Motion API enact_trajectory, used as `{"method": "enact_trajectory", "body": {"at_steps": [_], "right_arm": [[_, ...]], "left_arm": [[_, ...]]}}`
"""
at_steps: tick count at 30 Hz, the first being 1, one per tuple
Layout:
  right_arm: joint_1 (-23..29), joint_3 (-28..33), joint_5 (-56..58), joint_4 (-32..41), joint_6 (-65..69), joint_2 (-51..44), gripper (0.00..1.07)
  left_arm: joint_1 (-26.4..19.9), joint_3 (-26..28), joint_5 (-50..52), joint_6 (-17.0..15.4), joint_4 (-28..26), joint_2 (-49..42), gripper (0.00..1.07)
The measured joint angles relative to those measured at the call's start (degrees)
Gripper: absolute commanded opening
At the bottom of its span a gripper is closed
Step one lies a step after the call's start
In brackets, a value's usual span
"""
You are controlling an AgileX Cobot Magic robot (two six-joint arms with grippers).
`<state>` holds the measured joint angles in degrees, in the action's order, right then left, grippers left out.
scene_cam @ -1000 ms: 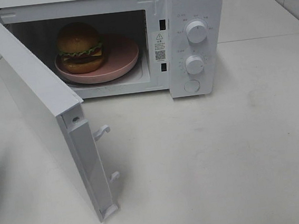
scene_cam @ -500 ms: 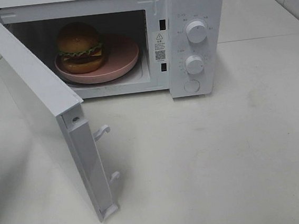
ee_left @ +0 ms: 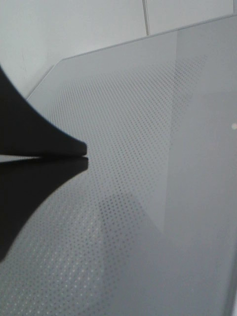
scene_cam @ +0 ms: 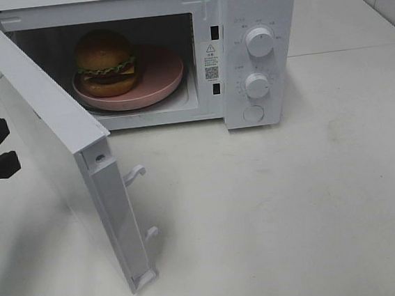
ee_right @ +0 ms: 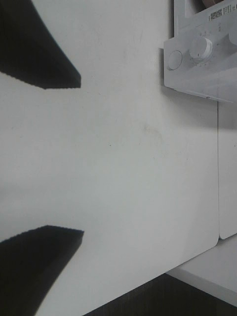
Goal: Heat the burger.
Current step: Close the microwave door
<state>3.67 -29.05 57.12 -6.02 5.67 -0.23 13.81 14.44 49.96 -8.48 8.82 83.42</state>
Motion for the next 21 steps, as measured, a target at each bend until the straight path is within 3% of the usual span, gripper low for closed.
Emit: {"method": "enact_trajectory", "body": {"at_steps": [2, 4, 7, 9, 21], "right_arm": [[0.0, 0.0, 0.0, 0.0, 0.0, 0.0, 0.75], [0.0, 0.0, 0.0, 0.0, 0.0, 0.0, 0.75], [0.0, 0.0, 0.0, 0.0, 0.0, 0.0, 0.75], [0.0, 0.0, 0.0, 0.0, 0.0, 0.0, 0.75], [0.0, 0.0, 0.0, 0.0, 0.0, 0.0, 0.75]], "left_arm": [[1.1, 0.3, 0.0, 0.4, -1.5, 0.4, 0.00], [5.1, 2.5, -0.2, 1.8, -6.1, 1.8, 0.00], [6.0, 3.2, -0.3, 2.2, -7.5, 2.2, 0.00], [10.4, 6.2, -0.3, 4.2, -11.5, 4.2, 0.00], [21.8, 16.0, -0.3, 9.1, -24.9, 12.1, 0.00]]}}
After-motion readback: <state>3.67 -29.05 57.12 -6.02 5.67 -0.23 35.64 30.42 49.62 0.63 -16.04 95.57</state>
